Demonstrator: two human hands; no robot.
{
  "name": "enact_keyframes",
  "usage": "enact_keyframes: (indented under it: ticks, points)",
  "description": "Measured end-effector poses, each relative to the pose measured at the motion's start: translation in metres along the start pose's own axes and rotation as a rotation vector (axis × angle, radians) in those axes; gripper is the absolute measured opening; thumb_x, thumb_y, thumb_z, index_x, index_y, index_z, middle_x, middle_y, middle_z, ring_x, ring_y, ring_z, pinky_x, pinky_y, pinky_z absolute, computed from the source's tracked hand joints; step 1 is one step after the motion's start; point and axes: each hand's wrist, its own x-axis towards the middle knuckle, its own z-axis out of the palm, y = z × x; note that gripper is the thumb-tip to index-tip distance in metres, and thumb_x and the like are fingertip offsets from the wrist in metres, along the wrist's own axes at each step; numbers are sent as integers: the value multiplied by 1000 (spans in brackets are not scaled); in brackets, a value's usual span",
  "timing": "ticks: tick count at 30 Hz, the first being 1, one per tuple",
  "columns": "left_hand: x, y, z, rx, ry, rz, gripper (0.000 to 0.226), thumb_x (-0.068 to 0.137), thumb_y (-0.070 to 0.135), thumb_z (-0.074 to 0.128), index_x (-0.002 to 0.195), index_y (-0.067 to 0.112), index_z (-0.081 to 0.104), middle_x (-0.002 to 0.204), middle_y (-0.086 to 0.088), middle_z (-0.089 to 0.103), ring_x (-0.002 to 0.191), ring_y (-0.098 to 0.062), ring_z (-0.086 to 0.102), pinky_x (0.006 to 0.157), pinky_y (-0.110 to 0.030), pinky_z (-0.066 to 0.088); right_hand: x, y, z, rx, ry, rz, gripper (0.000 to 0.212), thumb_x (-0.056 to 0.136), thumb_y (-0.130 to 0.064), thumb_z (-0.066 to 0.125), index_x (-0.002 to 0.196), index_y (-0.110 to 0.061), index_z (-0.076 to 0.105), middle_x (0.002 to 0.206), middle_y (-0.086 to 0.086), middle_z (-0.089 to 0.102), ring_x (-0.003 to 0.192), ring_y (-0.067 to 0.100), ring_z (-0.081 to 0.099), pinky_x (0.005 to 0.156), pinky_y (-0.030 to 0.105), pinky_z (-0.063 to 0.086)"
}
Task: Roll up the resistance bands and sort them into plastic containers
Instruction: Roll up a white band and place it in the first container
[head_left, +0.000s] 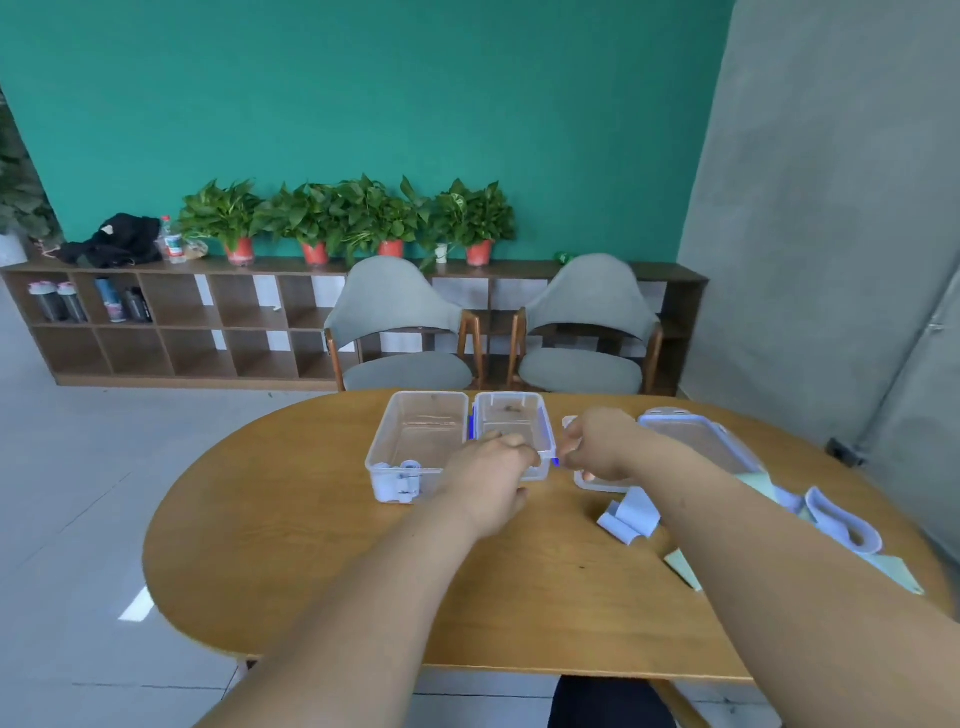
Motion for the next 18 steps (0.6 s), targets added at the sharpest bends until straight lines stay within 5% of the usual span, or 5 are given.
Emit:
enact_keyframes:
  ticks: [7,12,18]
  points:
    - [20,57,22,-54,-27,122,43,98,31,68,140,23,62,135,5,59,129,-22,53,100,-41,51,-29,69,5,24,-22,145,25,93,-19,60,110,-18,78,104,8,78,100,24,75,81,34,58]
    - [33,84,43,-56,-50,176,39,100,32,65,139,27,63,134,7,60,126,-22,55,98,-40,52,-40,114,11,65,2,175,17,98,-26,66,110,-29,78,92,-7,72,102,18,71,89,30,57]
    - [43,104,75,-34,-105,163,37,101,33,62,137,25,64,137,5,59,129,-23,50,104,-44,48,-25,153,44,155,78,260,11,86,-25,75,91,-35,77,95,-4,71,77,16,69,56,24,48]
